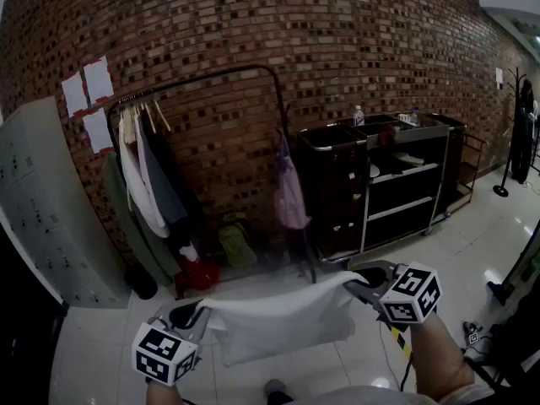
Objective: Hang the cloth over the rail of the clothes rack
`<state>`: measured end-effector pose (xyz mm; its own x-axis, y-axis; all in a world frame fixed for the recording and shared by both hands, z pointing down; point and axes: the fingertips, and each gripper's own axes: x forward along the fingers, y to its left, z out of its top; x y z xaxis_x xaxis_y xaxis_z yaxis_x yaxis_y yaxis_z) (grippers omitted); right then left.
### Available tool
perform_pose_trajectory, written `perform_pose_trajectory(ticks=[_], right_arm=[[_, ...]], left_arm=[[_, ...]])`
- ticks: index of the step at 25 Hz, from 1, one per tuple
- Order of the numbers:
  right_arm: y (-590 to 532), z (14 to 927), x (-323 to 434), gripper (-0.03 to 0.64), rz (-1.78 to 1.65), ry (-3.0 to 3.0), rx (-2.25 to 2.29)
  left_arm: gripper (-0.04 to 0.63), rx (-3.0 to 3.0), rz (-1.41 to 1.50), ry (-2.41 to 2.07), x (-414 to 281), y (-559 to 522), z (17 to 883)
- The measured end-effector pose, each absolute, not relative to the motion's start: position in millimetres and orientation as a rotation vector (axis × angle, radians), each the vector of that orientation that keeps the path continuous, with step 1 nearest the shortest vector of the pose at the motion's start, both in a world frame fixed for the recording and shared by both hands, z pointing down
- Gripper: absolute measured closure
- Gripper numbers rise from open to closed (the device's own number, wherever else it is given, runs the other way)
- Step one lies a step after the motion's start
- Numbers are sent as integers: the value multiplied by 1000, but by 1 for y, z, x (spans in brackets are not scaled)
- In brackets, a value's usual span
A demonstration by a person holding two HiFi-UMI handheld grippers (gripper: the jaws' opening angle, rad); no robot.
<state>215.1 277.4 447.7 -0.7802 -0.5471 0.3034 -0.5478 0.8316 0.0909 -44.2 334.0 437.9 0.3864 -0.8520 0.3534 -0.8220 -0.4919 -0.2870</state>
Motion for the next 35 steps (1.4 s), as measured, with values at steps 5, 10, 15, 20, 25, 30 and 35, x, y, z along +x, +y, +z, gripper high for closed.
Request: perform_pose_trajectory(ticks=[5,10,15,20,25,30,35], right_arm=[[237,451,203,589,17,-2691,832],[183,453,181,589,40,-2673,827],[103,454,148,589,62,-2653,847],[10,450,104,589,56,-2638,864],[-77,439,62,589,25,-2631,889],[-141,434,38,591,5,-2623,902],[-183,436,29,591,15,-2612,907]], left_arm=[[575,-2560,-696,1561,-60,293,438],[575,-2588,-699,1561,-83,234,442],[575,-2617,-726,1540,-117,151,447],[575,-2606,-727,1520,-166,50,436],[575,-2588,-706,1500,-212,-44,419],[575,-2587,-700,1495,-237,-111,413],[575,-2619,-721,1489,-246,-152,422]])
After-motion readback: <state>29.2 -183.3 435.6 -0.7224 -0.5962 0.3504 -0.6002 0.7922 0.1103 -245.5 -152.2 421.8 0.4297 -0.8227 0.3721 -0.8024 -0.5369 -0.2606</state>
